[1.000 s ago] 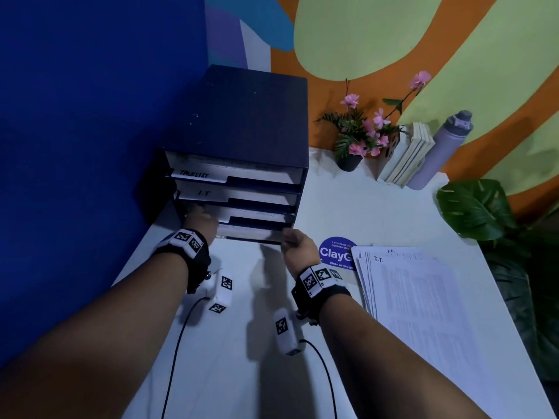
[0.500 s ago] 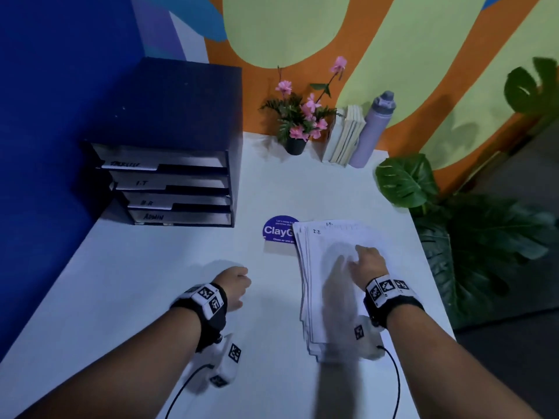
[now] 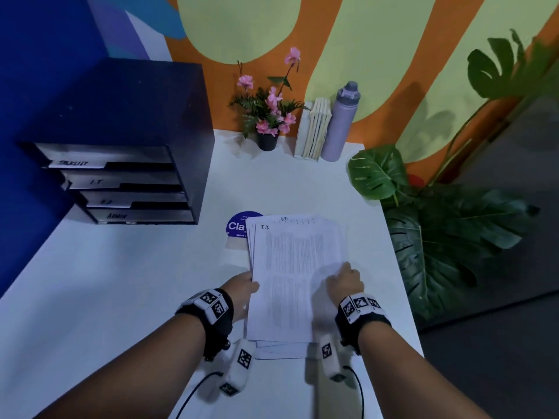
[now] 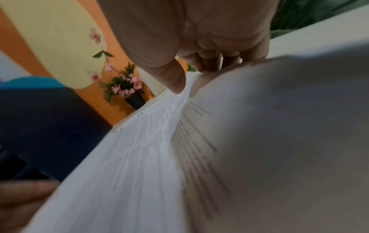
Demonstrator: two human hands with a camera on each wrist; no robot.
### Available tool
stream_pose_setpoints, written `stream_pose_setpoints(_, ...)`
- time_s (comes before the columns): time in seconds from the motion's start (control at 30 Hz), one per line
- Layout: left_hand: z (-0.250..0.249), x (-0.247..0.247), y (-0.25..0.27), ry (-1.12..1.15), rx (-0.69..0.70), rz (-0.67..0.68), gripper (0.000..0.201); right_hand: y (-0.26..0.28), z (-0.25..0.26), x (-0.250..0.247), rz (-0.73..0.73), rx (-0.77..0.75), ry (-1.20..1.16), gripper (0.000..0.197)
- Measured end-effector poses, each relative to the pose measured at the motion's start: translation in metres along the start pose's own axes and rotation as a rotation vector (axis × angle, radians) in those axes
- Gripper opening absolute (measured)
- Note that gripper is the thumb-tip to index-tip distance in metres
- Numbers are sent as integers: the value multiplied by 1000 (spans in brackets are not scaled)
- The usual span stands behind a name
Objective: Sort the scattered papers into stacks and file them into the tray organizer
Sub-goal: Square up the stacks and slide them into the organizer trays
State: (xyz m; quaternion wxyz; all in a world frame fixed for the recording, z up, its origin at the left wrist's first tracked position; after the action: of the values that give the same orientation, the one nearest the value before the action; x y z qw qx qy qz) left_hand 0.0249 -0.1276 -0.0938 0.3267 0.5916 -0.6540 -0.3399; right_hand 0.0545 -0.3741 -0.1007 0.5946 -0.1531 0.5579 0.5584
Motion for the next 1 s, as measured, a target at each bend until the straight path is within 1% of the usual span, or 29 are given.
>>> stream_pose_setpoints(0.03, 1, 0, 4, 26, -12, 5, 23, 0, -1, -1, 28, 13, -37, 46)
stream_pose_setpoints(0.13, 5, -7, 12, -106, 9, -54, 37, 3, -3, -5, 125, -13, -104, 40)
stream_pose_setpoints(0.17, 7, -10, 16, -115, -3, -41, 39, 5, -3, -4, 171, -27, -153, 36)
stream_pose_setpoints(0.23, 13, -14, 21, -103, -13, -52, 41, 13, 2, -6, 165, -52, -253, 22)
stream_pose_setpoints(0.3, 18, -24, 25, -70, -25, -63, 44, 22, 11, -9, 121, -182, -425, 18)
stream_pose_setpoints(0.33, 19, -30, 26, -29, -25, -76, 49, 29, 18, -13, 95, -251, -513, 18)
stream_pose_setpoints(0.4, 15, -46, 30, 92, -3, -104, 65, 49, 36, -23, 115, -374, -660, 20)
stream_pose_setpoints(0.43, 11, -54, 34, 143, 28, -99, 75, 59, 47, -27, 134, -432, -705, 23)
stream_pose_setpoints(0.47, 4, -62, 38, 181, 66, -84, 80, 68, 58, -31, 145, -479, -762, 25)
stream_pose_setpoints(0.5, -4, -70, 43, 220, 136, -74, 78, 76, 69, -34, 153, -515, -820, 27)
stream_pose_setpoints(0.53, -16, -79, 51, 251, 219, -77, 71, 83, 79, -35, 155, -544, -883, 29)
stream_pose_setpoints(0.6, -33, -106, 64, 243, 361, -168, 61, 95, 99, -38, 129, -585, -965, 29)
stream_pose_setpoints(0.67, -47, -127, 82, 125, 475, -275, 53, 106, 117, -38, 99, -622, -1024, 31)
stream_pose_setpoints(0.73, -58, -140, 104, 49, 561, -372, 33, 118, 135, -35, 82, -657, -1029, 37)
stream_pose_setpoints(0.8, -58, -149, 120, 0, 596, -465, 24, 128, 149, -28, 85, -686, -1032, 43)
stream_pose_setpoints(0.83, -56, -154, 125, -14, 621, -478, 23, 133, 154, -24, 82, -694, -1042, 46)
stream_pose_setpoints(0.9, -48, -161, 130, -14, 679, -474, 33, 140, 161, -18, 40, -686, -1073, 54)
stream_pose_setpoints(0.93, -43, -165, 132, -1, 682, -487, 38, 143, 164, -18, 16, -691, -1087, 55)
stream_pose_setpoints(1.0, -34, -173, 134, 42, 651, -538, 42, 149, 172, -19, -1, -750, -1079, 55)
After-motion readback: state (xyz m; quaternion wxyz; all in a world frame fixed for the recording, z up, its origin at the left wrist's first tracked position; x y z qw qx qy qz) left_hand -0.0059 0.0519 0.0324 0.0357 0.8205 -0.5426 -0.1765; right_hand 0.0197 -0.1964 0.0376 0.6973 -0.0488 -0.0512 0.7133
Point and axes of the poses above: each hand's wrist, its own y-axis away from the middle knuckle, its own x-axis out of the palm, z = x × y, the point moved 3 cm from there along -y, towards the middle knuckle, and after that the axes turned 7 degrees about -x, right-handed, at the moved point
